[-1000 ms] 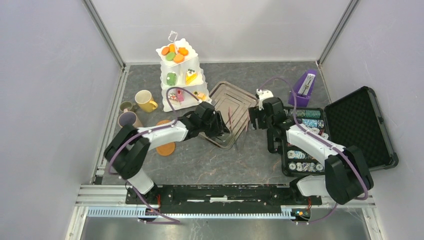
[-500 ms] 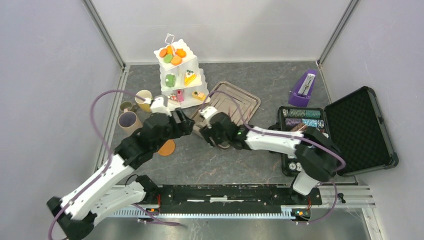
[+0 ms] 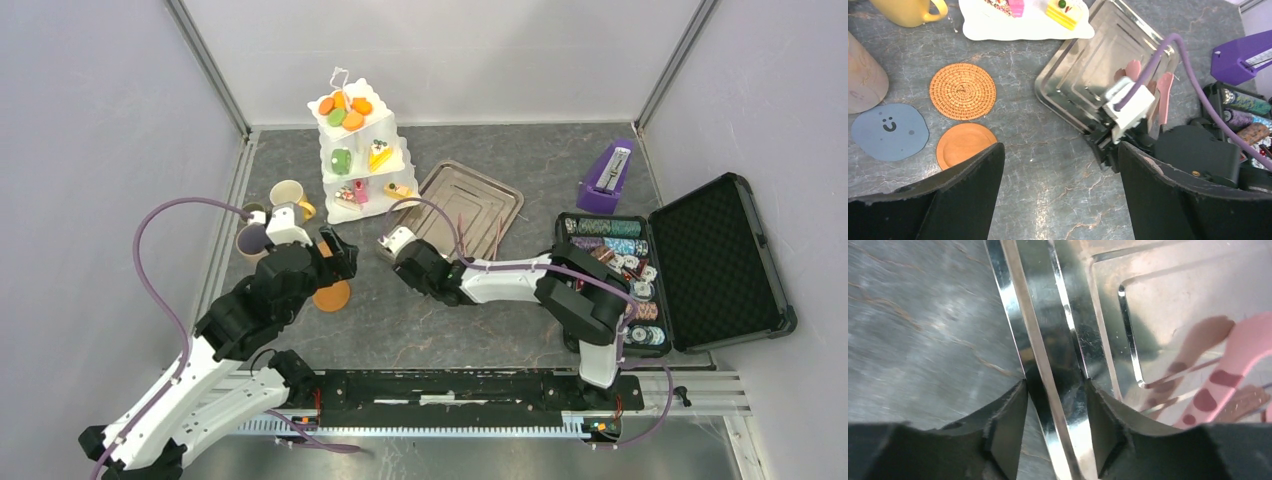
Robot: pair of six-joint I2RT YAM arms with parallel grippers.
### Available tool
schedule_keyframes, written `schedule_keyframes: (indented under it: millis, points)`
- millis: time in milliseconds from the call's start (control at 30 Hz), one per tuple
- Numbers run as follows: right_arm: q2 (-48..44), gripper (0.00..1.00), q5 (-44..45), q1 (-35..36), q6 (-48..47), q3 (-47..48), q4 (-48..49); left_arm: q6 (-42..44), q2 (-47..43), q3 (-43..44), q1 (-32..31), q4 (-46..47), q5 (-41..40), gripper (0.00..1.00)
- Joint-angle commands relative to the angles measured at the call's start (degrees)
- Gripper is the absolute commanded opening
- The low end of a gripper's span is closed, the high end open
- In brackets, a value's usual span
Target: Serve the afternoon tea
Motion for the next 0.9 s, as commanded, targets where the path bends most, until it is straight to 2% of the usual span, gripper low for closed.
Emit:
schedule_keyframes:
  millis: [0,100,333,533,667,867]
  points:
    - [-3.93,0.48,6.34,-2.51,0.45,-10.01,-0.99,2.60,2.65,-1.37,0.12,3.73,1.03,0.90]
    - [-8.51,0.43,7.11,-4.18,1.90,-17.11,0.06,2.61,5.49,-2.71,0.12,6.74,3.36,0.90]
    - [-16.27,0.48,8.27,-10.81,1.31,-27.01,1.69,1.35,10.96,-3.89,0.12,11.95,8.73,0.91]
    - [-18.21,0.52,7.69,-15.62,-1.72,-25.55,1.61,1.61,16.47,-2.67,0.20,11.44,11.37,0.93]
    - [-20.20,0.58,6.21,-16.61,-1.23,-21.46,-3.44,1.39,20.49,-1.38,1.38,7.39,9.98,0.96]
    - [-32.53,0.74,-6.42,-14.60,2.60,-22.27,-4.51,0.98,25.34,-3.32,11.70,8.33,13.87,0.97]
